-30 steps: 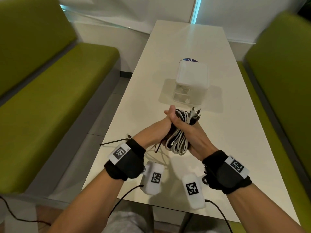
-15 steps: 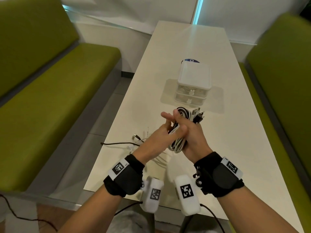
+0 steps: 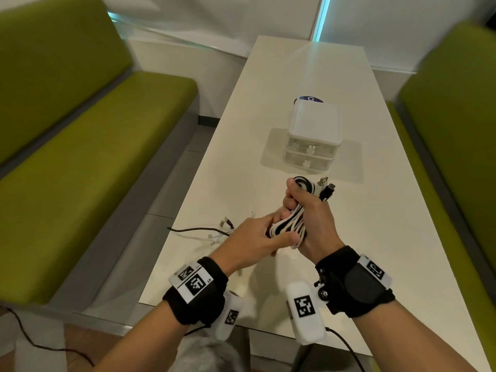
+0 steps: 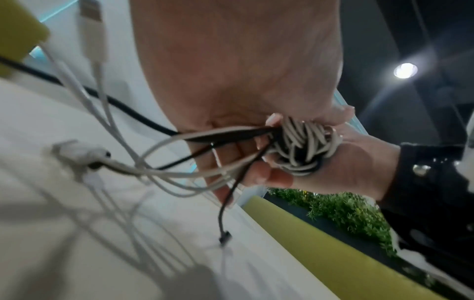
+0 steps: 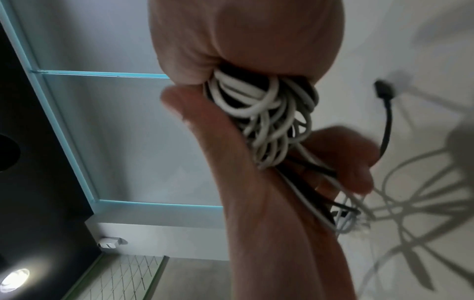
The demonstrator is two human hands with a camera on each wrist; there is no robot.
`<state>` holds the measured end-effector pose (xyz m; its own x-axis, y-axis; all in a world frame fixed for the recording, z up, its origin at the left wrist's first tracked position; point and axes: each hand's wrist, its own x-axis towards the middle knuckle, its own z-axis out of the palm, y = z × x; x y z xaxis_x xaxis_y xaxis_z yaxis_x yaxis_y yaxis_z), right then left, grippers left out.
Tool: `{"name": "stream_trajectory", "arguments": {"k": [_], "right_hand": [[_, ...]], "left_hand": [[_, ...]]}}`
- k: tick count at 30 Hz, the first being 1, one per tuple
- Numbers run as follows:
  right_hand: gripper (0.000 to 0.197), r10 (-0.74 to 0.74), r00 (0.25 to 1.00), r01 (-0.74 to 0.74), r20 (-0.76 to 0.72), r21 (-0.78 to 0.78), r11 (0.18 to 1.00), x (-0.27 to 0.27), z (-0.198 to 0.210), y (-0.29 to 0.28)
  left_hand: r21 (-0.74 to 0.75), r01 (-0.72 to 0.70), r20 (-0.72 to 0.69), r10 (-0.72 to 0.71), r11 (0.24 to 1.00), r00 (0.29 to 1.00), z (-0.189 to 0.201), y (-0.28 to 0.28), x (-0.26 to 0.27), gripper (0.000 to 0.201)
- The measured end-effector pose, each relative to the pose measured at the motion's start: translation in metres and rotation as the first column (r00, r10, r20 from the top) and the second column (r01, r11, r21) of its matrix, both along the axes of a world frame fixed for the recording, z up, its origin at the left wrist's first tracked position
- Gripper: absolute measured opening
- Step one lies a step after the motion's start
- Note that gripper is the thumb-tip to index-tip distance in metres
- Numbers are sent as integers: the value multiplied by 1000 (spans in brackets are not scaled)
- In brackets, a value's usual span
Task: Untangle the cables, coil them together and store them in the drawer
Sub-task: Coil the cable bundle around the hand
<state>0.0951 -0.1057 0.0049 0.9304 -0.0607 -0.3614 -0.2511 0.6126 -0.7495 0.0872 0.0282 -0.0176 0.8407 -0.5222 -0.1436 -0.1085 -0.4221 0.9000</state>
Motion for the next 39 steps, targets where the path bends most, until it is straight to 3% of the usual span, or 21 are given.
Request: {"name": "stream_trajectory", "arguments": {"k": [2, 4, 6, 9, 13, 15, 19, 25, 27, 29, 30, 35, 39], "right_hand": [[27, 30, 999, -30, 16, -29, 999, 0, 2, -3], [28, 67, 998, -66, 21, -42, 997, 1, 6, -8], [28, 90, 996, -89, 21, -50, 995, 3, 11, -15], [28, 103, 994, -98, 36, -122, 988, 8, 19, -28], [28, 130, 986, -94, 107, -293, 951, 11, 22, -32], [28, 183, 969, -84, 166, -474, 877, 10, 22, -31], [37, 279, 945, -41, 169, -787, 615, 5, 26, -28], [35, 420, 907, -172, 21, -893, 415, 1, 12, -11], [28, 464, 886, -210, 14, -880, 427, 1, 9, -10], [14, 514, 856, -251, 54, -827, 504, 1, 12, -11], [17, 540, 839, -280, 67, -797, 535, 0, 15, -12], [40, 633, 765, -384, 119, -704, 597, -2, 17, -16], [18, 656, 747, -466, 103, -623, 629, -5, 20, -17]], "left_hand": [[125, 80, 29, -84, 989, 996, 2, 6, 6, 52], [377, 169, 106, -223, 911, 969, 0, 15, 16, 56], [511, 157, 141, -263, 845, 955, -5, 29, 25, 50], [426, 87, 162, -170, 901, 972, -7, 45, 30, 46], [329, 65, 224, -144, 942, 964, -1, 49, 26, 60], [361, 60, 264, -163, 931, 951, 4, 50, 25, 61], [482, -6, 316, -167, 876, 934, 14, 59, 32, 57], [485, 126, 274, -288, 865, 918, 21, 48, 25, 38], [451, 138, 314, -301, 882, 900, 26, 43, 25, 25], [394, 148, 359, -300, 907, 884, 32, 40, 25, 17], [375, 151, 382, -301, 915, 874, 35, 38, 25, 16], [377, 93, 414, -257, 922, 873, 39, 34, 27, 21], [393, 5, 485, -212, 920, 849, 32, 29, 26, 27]]}}
